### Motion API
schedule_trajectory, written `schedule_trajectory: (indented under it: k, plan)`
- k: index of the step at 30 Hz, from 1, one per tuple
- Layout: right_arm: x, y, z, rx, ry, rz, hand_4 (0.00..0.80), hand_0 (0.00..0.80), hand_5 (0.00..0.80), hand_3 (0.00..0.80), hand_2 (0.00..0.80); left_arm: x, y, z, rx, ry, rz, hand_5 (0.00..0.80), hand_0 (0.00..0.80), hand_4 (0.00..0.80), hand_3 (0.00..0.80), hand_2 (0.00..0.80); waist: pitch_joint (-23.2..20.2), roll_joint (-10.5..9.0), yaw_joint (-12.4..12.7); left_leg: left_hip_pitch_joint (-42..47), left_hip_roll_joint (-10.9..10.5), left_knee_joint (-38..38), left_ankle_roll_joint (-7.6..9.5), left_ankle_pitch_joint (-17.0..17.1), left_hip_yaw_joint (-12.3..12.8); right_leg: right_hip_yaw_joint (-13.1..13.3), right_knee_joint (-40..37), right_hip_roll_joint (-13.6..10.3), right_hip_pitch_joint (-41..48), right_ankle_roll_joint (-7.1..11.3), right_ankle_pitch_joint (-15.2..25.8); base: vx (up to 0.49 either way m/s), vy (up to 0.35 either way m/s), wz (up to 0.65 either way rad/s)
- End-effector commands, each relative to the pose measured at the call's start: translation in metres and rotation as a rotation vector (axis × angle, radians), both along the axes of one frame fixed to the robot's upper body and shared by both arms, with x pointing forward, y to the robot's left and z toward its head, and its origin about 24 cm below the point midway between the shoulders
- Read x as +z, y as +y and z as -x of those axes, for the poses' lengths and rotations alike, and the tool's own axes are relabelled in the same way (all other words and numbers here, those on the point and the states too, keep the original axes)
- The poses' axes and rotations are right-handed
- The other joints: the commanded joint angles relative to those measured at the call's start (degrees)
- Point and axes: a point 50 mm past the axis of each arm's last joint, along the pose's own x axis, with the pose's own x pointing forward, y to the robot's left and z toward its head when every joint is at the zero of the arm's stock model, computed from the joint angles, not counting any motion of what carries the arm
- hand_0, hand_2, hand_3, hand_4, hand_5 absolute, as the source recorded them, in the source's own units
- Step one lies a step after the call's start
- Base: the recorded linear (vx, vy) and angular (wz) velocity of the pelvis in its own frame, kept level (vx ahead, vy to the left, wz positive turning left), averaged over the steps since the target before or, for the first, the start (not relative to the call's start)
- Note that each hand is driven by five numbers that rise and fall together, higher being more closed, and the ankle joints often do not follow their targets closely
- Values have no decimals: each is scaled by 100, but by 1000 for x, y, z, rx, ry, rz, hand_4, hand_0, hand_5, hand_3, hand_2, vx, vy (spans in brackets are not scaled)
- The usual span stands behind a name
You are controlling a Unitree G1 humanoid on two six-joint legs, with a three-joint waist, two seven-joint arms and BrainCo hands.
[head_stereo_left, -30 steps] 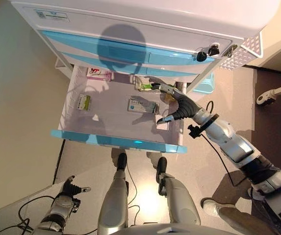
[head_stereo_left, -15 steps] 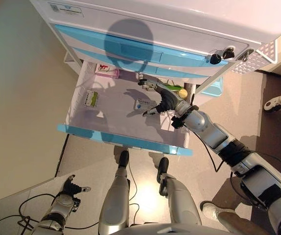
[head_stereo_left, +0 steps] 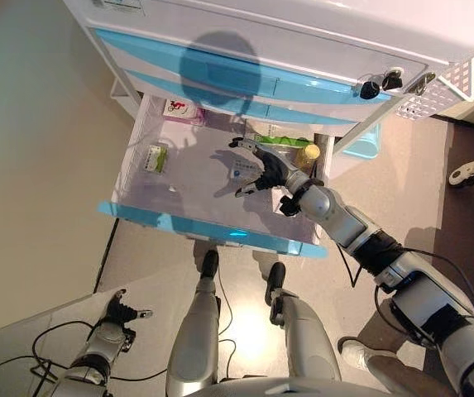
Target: Open the drawer and pick up the medicine
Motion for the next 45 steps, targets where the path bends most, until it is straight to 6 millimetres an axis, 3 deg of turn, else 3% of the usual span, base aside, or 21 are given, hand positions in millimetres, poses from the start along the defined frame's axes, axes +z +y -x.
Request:
schedule_trajectory:
  k: [1, 8, 15, 32, 45]
  plan:
    - [9, 16, 0, 33, -55, 4, 0, 0, 0, 0, 0, 4, 18, 10, -1, 48, -87, 0, 0, 0, 0, 0, -27, -151, 113, -257, -410, 528, 373, -456, 15, 122, -216, -120, -13, 305, 276, 0, 0, 0]
    - [-6, 11, -11, -48, -47, 113, 0, 0, 0, 0, 0, 4, 20, 12, -13, 63, -100, 0, 0, 0, 0, 0, -51, -134, 133, -196, -406, 452, 370, -429, -12, 106, -240, -119, 17, 302, 290, 0, 0, 0]
    - [-7, 9, -20, -122, -61, 155, 0, 0, 0, 0, 0, 3, 20, 11, -11, 63, -101, 0, 0, 0, 0, 0, -50, -115, 141, -162, -406, 428, 378, -416, -23, 104, -256, -130, 48, 304, 296, 0, 0, 0]
    - [13, 7, -38, -221, -151, 238, 0, 0, 0, 0, 0, 2, 14, 8, -13, 59, -98, 0, 0, 0, 0, 0, -20, -60, 190, -137, -419, 393, 389, -410, -31, 111, -246, -135, 57, 310, 301, 0, 0, 0]
    - [9, -19, -57, -373, -121, 382, 0, 0, 0, 0, 0, 2, 8, 0, -38, 53, -95, 0, 0, 0, 0, 0, 50, -6, 265, -165, -428, 363, 367, -368, -60, 67, -292, -137, 64, 317, 325, 3, -2, 1]
